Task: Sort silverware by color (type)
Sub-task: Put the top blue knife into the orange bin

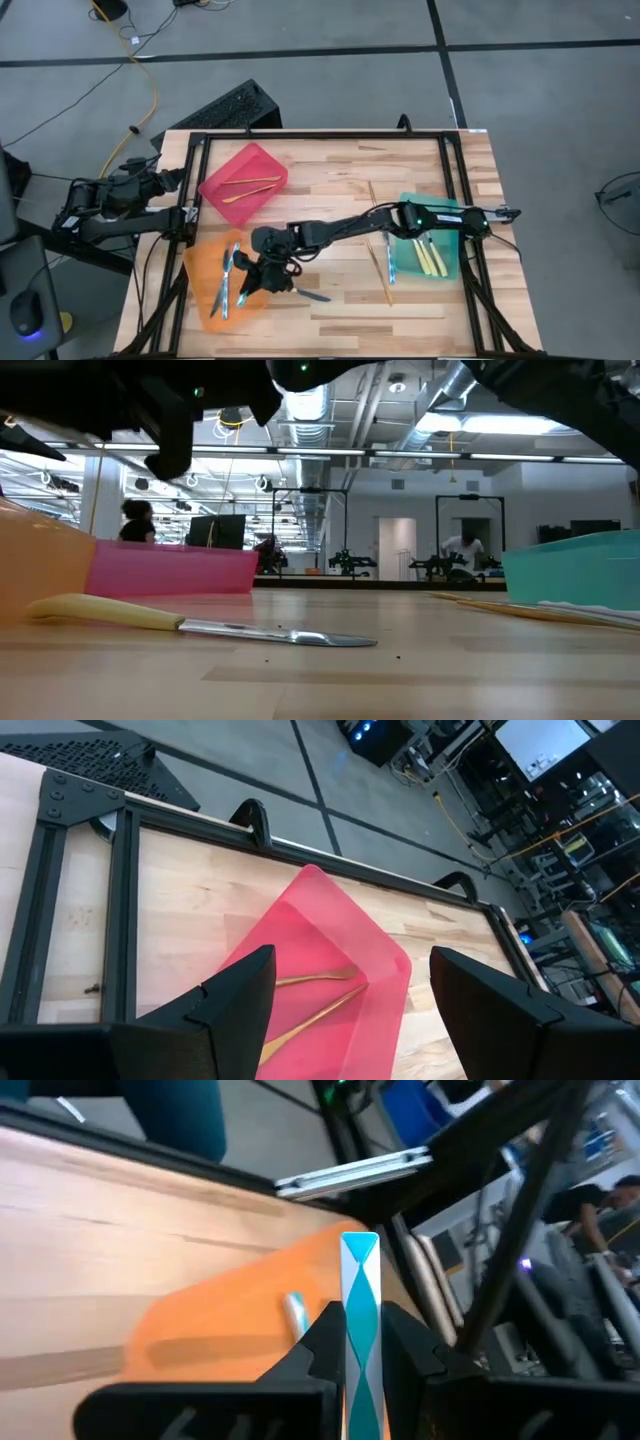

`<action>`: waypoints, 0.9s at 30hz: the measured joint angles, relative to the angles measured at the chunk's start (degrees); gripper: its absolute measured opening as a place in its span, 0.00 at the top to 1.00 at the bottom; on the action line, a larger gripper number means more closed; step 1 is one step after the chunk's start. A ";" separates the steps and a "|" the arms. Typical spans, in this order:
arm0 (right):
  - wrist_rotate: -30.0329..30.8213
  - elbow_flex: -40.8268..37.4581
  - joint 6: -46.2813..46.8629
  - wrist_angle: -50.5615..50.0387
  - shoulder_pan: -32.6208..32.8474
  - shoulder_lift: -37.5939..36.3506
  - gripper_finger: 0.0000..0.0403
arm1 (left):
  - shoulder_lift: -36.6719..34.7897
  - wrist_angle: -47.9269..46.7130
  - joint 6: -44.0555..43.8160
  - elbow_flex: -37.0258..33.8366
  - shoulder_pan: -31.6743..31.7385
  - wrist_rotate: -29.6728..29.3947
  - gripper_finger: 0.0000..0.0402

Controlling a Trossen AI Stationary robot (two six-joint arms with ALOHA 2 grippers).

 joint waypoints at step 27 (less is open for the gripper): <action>25.75 0.10 -5.72 -10.59 0.28 -0.20 0.88 | 0.00 0.00 -2.10 0.00 -0.01 -0.95 0.39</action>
